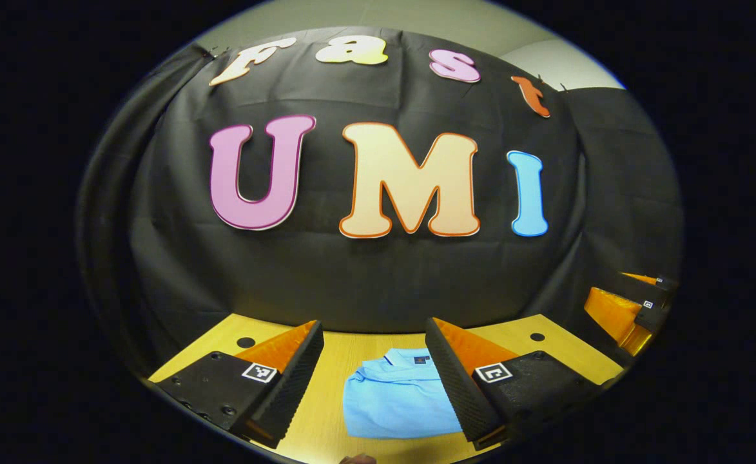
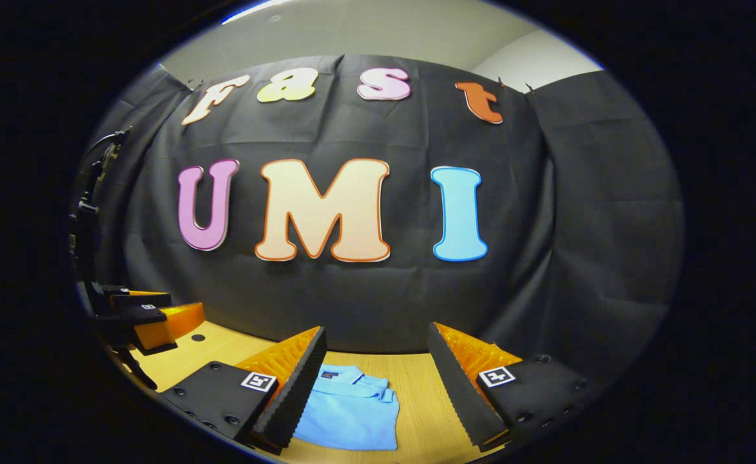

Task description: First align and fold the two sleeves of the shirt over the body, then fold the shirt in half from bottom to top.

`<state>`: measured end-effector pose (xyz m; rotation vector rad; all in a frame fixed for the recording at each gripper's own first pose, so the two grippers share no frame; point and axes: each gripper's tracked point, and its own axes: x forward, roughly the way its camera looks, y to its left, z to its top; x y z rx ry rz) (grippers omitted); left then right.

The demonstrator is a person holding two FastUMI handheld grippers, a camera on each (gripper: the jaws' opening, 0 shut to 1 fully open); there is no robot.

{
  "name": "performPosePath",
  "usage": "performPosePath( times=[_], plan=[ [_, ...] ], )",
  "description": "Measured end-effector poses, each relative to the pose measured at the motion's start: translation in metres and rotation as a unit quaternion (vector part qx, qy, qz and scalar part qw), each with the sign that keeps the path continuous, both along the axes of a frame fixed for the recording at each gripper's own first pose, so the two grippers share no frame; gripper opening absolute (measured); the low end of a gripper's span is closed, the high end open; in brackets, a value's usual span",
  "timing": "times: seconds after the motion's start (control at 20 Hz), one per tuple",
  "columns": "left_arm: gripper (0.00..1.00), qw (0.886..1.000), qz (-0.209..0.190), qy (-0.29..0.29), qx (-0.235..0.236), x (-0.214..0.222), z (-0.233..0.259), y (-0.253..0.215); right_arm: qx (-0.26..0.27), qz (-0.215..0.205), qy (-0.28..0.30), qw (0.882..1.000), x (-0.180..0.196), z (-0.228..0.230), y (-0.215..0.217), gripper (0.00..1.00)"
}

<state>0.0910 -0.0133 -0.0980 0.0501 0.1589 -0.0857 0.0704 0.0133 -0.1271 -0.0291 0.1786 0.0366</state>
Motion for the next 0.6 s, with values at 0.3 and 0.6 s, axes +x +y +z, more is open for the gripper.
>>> performPosePath(
  times=[0.3,0.6],
  plan=[
    [0.95,1.0,0.001,-0.021,0.002,-0.067,0.029,-0.011,0.016,0.017,-0.007,1.0,-0.066,0.03,-0.004,0.98],
    [0.95,0.999,-0.008,-0.038,0.017,-0.093,0.043,-0.005,0.032,0.016,-0.013,0.999,-0.091,0.043,-0.004,0.98]
  ],
)
